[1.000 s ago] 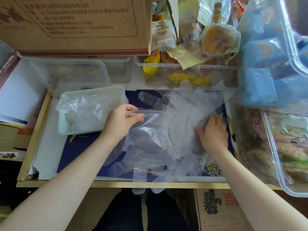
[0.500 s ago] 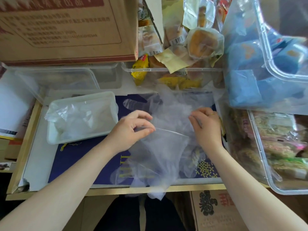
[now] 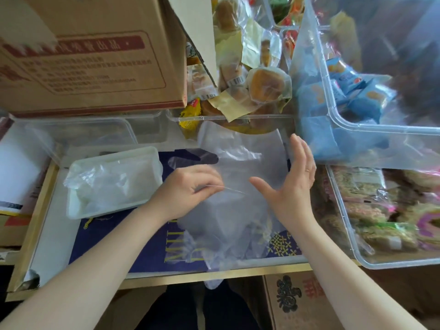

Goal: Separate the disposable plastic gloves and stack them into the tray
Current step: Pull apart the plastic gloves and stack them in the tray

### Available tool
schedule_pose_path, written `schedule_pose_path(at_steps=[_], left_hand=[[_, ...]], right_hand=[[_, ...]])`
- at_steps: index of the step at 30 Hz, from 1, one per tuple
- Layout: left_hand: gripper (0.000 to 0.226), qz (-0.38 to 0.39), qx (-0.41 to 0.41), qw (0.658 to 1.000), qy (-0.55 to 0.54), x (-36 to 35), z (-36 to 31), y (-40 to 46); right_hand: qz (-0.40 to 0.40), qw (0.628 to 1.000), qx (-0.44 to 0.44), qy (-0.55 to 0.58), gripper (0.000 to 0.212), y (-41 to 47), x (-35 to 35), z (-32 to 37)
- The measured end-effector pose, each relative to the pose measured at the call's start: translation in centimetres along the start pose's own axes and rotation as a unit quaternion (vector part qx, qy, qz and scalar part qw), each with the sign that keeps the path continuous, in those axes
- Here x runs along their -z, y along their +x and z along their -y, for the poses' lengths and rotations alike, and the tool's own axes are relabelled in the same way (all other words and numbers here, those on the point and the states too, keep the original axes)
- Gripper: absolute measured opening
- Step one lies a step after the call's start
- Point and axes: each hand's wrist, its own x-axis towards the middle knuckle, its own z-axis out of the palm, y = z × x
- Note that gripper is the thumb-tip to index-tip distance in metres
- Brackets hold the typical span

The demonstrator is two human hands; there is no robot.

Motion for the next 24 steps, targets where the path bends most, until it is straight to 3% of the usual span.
schedule_pose_path(at_steps=[1, 3, 5, 7, 8, 11, 14, 17, 21, 24], left_hand=[[0.025, -0.002, -0.008, 1.000, -0.010, 0.7, -0.1, -0.2], [0.023, -0.004, -0.015, 1.000, -0.016, 1.8, -0.6, -0.8], [0.023, -0.014, -0.002, 1.000, -0.023, 2.7, -1.0, -1.4], [0.017, -0.021, 0.033, 0.999, -0.038, 3.5, -1.3, -1.9], [0.012, -0.019, 0.069, 0.996, -0.050, 3.9, -1.3, -2.2], [0.024, -0.033, 0.211, 0.970, -0.113, 5.5, -0.2, -3.1], [0.030, -0.110, 0.294, 0.938, -0.149, 7.7, 1.6, -3.8], [0.023, -0.160, 0.344, 0.898, -0.224, 9.8, 2.8, -4.3], [0.026, -0.171, 0.378, 0.878, -0.240, 12.2, 3.2, -4.5], [0.026, -0.208, 0.375, 0.867, -0.253, 13.5, 2.9, -4.1]], right_hand=[[0.050, 0.992, -0.071, 0.091, 0.100, 0.3, 0.2, 0.1], [0.133, 0.950, -0.152, 0.239, 0.097, 1.3, 0.6, 0.3], [0.192, 0.923, -0.179, 0.281, 0.063, 2.3, 0.5, 1.2], [0.198, 0.927, -0.168, 0.271, 0.018, 3.1, 0.2, 2.3], [0.190, 0.931, -0.158, 0.269, 0.006, 3.4, 0.0, 2.9], [0.138, 0.950, -0.138, 0.242, 0.016, 4.5, -0.6, 4.7], [0.067, 0.997, -0.033, 0.032, 0.018, 5.4, -0.8, 5.8], [0.050, 0.988, 0.087, -0.115, 0.025, 5.2, -0.2, 7.7], [0.141, 0.928, 0.313, -0.143, 0.028, 3.2, 0.3, 12.4], [0.319, 0.895, 0.293, -0.111, 0.042, 1.8, -0.3, 15.5]])
